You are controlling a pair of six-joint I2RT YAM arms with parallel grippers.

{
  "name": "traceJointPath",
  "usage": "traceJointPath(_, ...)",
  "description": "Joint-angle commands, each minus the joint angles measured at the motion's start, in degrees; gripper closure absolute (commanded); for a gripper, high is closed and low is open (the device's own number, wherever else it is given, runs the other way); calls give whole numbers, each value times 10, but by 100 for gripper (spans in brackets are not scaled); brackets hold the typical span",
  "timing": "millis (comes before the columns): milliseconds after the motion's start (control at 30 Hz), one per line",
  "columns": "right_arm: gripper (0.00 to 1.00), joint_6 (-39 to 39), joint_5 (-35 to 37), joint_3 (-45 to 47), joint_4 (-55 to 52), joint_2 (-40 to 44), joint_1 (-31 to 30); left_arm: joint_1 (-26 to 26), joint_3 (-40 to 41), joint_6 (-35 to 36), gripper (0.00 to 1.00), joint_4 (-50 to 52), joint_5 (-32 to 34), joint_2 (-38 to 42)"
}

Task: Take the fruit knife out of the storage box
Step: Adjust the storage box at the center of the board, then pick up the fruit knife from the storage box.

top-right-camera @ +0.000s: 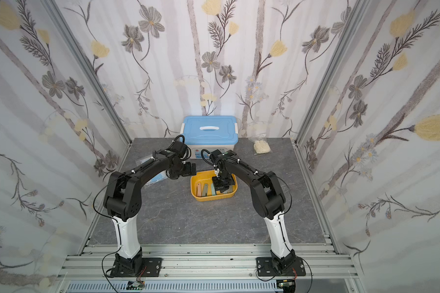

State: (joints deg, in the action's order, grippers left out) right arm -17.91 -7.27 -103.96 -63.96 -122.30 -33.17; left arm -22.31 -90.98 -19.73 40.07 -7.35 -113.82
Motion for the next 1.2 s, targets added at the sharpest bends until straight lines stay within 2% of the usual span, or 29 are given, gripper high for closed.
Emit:
traceJointPath(0, 100, -12, 24, -24, -11, 8, 1, -7, -3, -13, 0, 1, -5, 19)
traceJointPath(67, 99, -13, 25, -42, -11, 6, 1, -11, -3, -23, 0, 3, -8, 32)
traceJointPath(167, 75, -20, 21, -60, -11, 5, 2, -21, 0, -34, 0, 13, -9, 54)
traceJointPath(267, 60, -32, 7, -67, -11, 4, 0, -29, 6, -43, 2, 33, -10, 68)
traceJointPath(333, 55, -39, 1, -68, -10, 3, 0, -30, 15, -52, 8, 44, -19, 76)
traceJointPath(400, 44, -42, -5, -68, -10, 1, -1, -30, 29, -57, 17, 50, -26, 83)
traceJointPath(467, 40, -43, -5, -67, -9, -1, -5, -30, 43, -58, 27, 53, -33, 91)
traceJointPath(533, 30, -47, -7, -68, -8, -2, -8, -30, 64, -58, 37, 51, -36, 103)
traceJointPath(600, 28, -54, -10, -70, -6, -4, -12, -29, 85, -56, 47, 43, -38, 114)
traceJointPath(667, 21, -59, -13, -72, -3, -10, -17, -29, 105, -54, 61, 33, -46, 116)
traceJointPath(733, 19, -66, -15, -77, -3, -20, -24, -29, 118, -54, 74, 21, -60, 110)
traceJointPath(800, 20, -73, -5, -81, -3, -28, -30, -29, 130, -53, 80, 7, -71, 103)
traceJointPath(933, 29, -88, 4, -81, -2, -39, -33, -28, 151, -52, 81, -19, -74, 95)
traceJointPath(1167, 33, -94, 4, -87, 3, -61, -33, -26, 165, -46, 81, -36, -78, 87)
